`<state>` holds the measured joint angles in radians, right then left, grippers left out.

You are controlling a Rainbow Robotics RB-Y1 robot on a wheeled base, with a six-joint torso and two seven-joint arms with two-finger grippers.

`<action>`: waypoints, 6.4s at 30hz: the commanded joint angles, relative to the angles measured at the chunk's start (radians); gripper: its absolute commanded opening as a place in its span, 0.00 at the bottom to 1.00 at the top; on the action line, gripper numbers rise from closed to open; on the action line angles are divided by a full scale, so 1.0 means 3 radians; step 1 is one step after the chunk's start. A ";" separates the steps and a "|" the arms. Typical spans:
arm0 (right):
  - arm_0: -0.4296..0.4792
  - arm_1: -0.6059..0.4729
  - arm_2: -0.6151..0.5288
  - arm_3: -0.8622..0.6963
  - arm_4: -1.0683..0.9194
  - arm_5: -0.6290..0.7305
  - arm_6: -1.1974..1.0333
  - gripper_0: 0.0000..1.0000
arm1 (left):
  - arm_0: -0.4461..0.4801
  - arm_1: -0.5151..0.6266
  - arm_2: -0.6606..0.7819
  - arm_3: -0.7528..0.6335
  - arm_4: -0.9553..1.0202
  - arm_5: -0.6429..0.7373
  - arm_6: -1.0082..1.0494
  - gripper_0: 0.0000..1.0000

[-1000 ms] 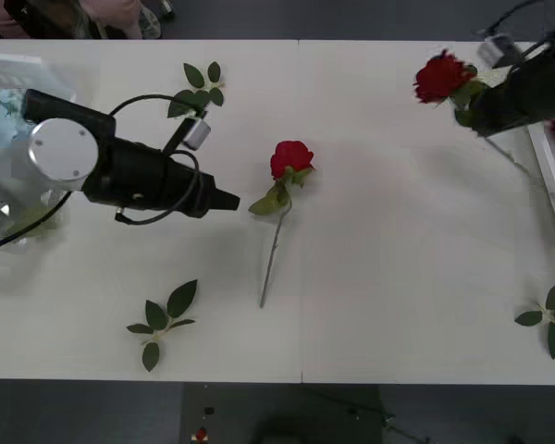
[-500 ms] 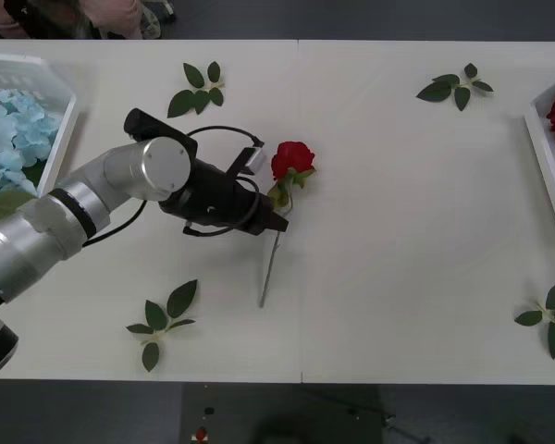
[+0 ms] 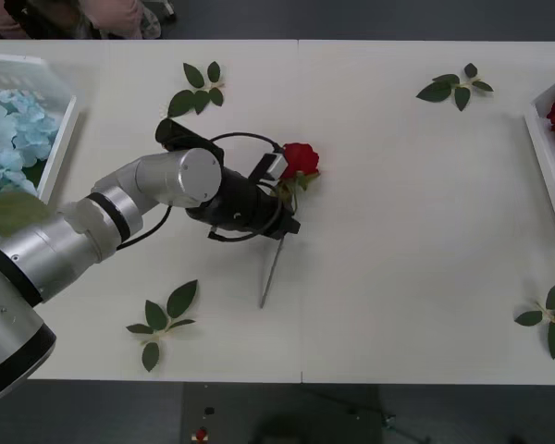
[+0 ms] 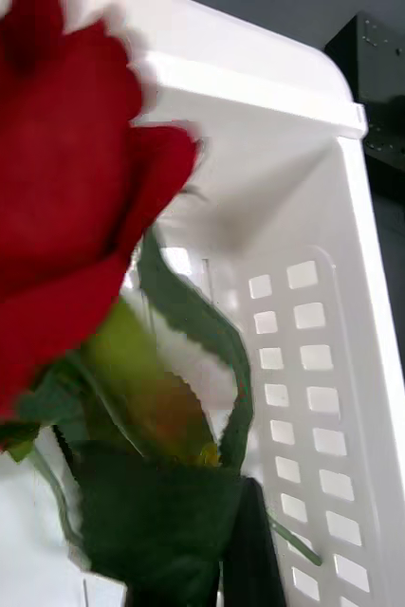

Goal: Put the red flowers into the right box and the blue flowers into the left box

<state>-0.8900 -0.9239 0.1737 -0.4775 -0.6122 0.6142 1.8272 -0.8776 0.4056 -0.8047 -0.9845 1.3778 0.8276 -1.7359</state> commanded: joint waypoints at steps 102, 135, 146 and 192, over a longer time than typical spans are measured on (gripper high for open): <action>0.1361 0.1822 0.0091 -0.3552 -0.4555 0.0647 0.2643 0.00 | 0.0205 0.0571 0.0801 -0.2363 0.0955 -0.1716 -0.0079 0.96; 0.1121 -0.0300 0.0183 -0.2724 -0.3640 0.0862 0.1216 0.00 | 0.0573 0.2468 0.0796 -0.3371 0.1809 -0.1250 -0.0145 1.00; 0.0804 -0.0903 0.0183 -0.1548 -0.2295 0.0964 0.1201 0.00 | 0.1049 0.2672 0.0632 -0.3688 0.0945 -0.1020 -0.0283 1.00; 0.0788 -0.0694 0.0040 -0.1292 -0.3492 0.1537 0.2663 0.81 | 0.1376 0.2222 0.1005 -0.3478 0.0674 -0.0672 -0.0917 1.00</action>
<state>-0.6309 -1.1132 0.1577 -0.8301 -1.5946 1.0352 2.6054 -0.4709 1.0774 -0.5082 -2.0242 1.5701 0.6281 -1.9812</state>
